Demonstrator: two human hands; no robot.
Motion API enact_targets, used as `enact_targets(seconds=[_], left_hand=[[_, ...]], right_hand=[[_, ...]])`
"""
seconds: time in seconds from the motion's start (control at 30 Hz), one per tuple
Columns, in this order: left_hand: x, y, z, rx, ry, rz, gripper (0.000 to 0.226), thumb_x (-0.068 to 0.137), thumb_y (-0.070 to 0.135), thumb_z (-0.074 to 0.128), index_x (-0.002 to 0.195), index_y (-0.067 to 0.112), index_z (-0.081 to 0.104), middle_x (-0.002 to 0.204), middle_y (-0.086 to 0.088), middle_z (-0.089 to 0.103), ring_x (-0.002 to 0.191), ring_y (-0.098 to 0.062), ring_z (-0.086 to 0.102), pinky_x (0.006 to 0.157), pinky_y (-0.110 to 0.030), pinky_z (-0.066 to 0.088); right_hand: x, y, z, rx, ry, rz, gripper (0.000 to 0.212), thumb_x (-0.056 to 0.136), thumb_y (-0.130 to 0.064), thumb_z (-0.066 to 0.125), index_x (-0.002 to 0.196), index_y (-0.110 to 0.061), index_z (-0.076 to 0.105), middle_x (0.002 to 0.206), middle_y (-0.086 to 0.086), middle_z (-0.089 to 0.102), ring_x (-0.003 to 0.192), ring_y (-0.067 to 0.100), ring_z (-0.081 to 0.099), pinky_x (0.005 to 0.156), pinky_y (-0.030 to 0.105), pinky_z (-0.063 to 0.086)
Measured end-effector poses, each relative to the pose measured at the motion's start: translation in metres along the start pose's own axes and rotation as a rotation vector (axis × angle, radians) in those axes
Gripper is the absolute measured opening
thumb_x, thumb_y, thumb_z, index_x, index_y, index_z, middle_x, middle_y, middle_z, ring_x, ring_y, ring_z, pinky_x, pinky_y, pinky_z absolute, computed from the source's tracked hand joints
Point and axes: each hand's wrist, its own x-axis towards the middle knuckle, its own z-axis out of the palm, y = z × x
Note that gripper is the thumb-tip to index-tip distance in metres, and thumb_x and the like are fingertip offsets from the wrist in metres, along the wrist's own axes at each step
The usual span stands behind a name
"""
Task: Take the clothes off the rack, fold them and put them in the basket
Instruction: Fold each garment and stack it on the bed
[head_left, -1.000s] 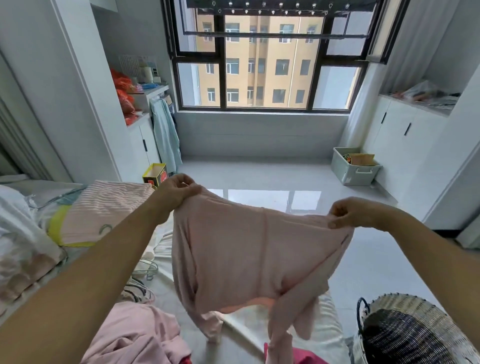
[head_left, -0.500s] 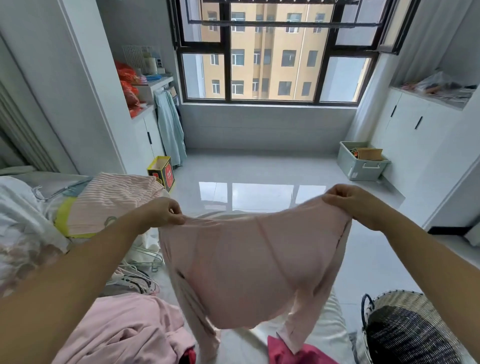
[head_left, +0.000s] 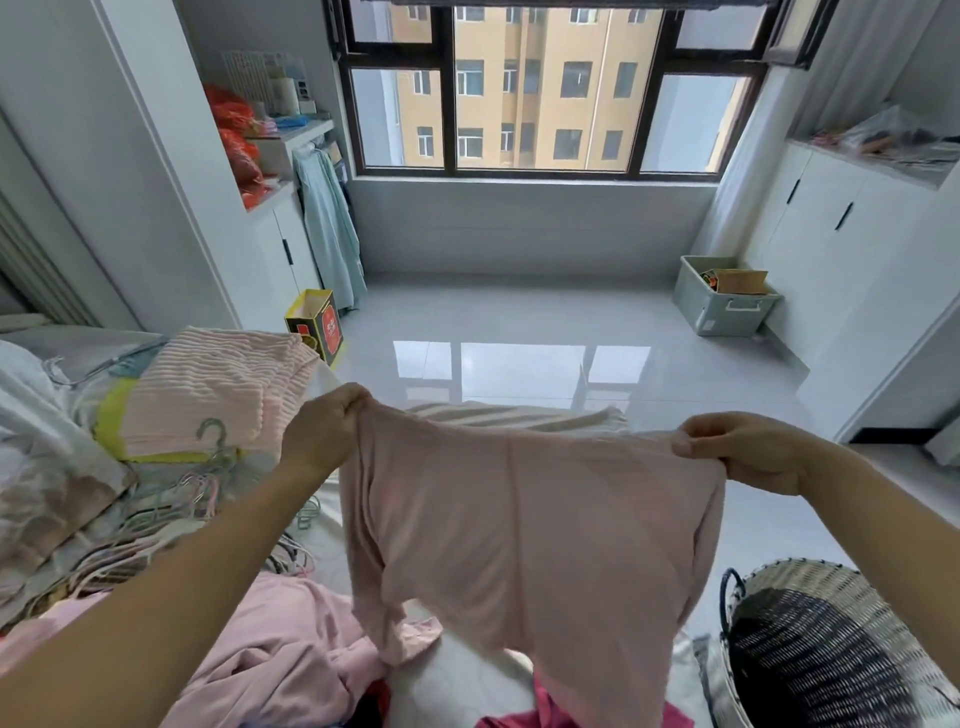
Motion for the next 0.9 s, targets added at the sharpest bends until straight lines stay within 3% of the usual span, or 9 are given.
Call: enact_targets(seconds=[0.03,0.17,0.27,0.37,0.47,0.6,0.67,0.77,0.9], left_hand=[[0.001,-0.005,0.005,-0.047,0.013,-0.058,0.021,0.095,0.009,0.045,0.104,0.005,0.064,0.110,-0.016,0.065,0.106,-0.034,0.056,0.083,-0.033,0.039],[0.011,-0.008,0.033,-0.113,-0.098,-0.110,0.018,0.095,0.004,0.042,0.095,0.002,0.061,0.107,-0.022,0.062,0.105,-0.036,0.054,0.075,-0.026,0.032],[0.038,0.003,0.042,0.018,-0.137,0.032,0.022,0.096,0.007,0.042,0.104,-0.001,0.060,0.110,-0.020,0.063,0.104,-0.035,0.056,0.081,-0.032,0.038],[0.076,0.029,0.036,0.022,-0.033,0.114,0.025,0.097,0.007,0.041,0.107,-0.004,0.060,0.114,-0.024,0.062,0.107,-0.038,0.055,0.087,-0.034,0.039],[0.109,0.061,0.017,-0.033,0.036,0.195,0.026,0.096,0.005,0.041,0.106,-0.010,0.059,0.110,-0.028,0.061,0.104,-0.037,0.055,0.085,-0.033,0.038],[0.123,0.081,-0.012,-0.206,-0.025,0.183,0.024,0.094,0.005,0.043,0.104,0.000,0.064,0.099,-0.008,0.060,0.093,-0.019,0.052,0.077,-0.025,0.042],[0.109,0.079,-0.017,-0.256,-0.091,0.134,0.024,0.093,0.003,0.043,0.099,0.009,0.066,0.091,-0.004,0.061,0.087,-0.013,0.051,0.074,-0.019,0.040],[0.066,0.053,0.004,-0.284,-0.235,0.039,0.022,0.093,0.002,0.046,0.089,0.012,0.065,0.080,0.002,0.059,0.072,-0.009,0.050,0.065,-0.013,0.040],[-0.007,-0.019,0.073,-0.208,-0.440,-0.177,0.022,0.094,0.010,0.050,0.078,0.016,0.064,0.077,0.001,0.061,0.069,-0.010,0.051,0.061,-0.018,0.039]], right_hand=[[0.002,-0.001,0.001,0.036,0.013,-0.014,0.050,0.051,-0.028,0.089,0.084,-0.001,0.064,0.077,0.009,0.064,0.070,0.016,0.061,0.060,0.021,0.054],[0.017,-0.010,0.000,0.031,0.179,-0.038,0.010,0.079,-0.009,0.068,0.082,-0.003,0.061,0.078,0.008,0.059,0.071,0.017,0.056,0.058,0.022,0.049],[0.030,-0.017,-0.013,0.007,0.300,-0.054,0.010,0.082,-0.011,0.067,0.084,-0.003,0.061,0.083,0.009,0.059,0.076,0.019,0.055,0.066,0.025,0.045],[0.041,-0.037,-0.027,0.042,0.362,-0.135,0.013,0.085,-0.017,0.064,0.085,-0.005,0.062,0.087,0.009,0.060,0.081,0.018,0.056,0.068,0.024,0.045],[0.047,-0.069,-0.040,0.138,0.378,-0.297,0.022,0.070,-0.018,0.076,0.082,-0.009,0.060,0.079,0.005,0.060,0.074,0.012,0.057,0.064,0.019,0.049],[0.033,-0.092,-0.044,0.202,0.381,-0.406,0.009,0.079,-0.015,0.066,0.079,-0.013,0.057,0.078,0.001,0.056,0.073,0.009,0.053,0.063,0.015,0.046],[0.021,-0.082,-0.040,0.156,0.347,-0.388,0.033,0.060,-0.029,0.081,0.080,-0.014,0.060,0.079,0.000,0.059,0.074,0.009,0.056,0.067,0.017,0.048],[0.009,-0.034,-0.021,-0.063,0.290,-0.306,0.021,0.083,-0.022,0.064,0.067,-0.012,0.054,0.059,-0.005,0.048,0.056,0.006,0.044,0.054,0.017,0.037],[0.012,0.075,0.010,-0.224,0.190,-0.083,0.026,0.088,-0.011,0.059,0.062,-0.009,0.052,0.052,-0.006,0.043,0.048,0.005,0.038,0.051,0.020,0.024]])
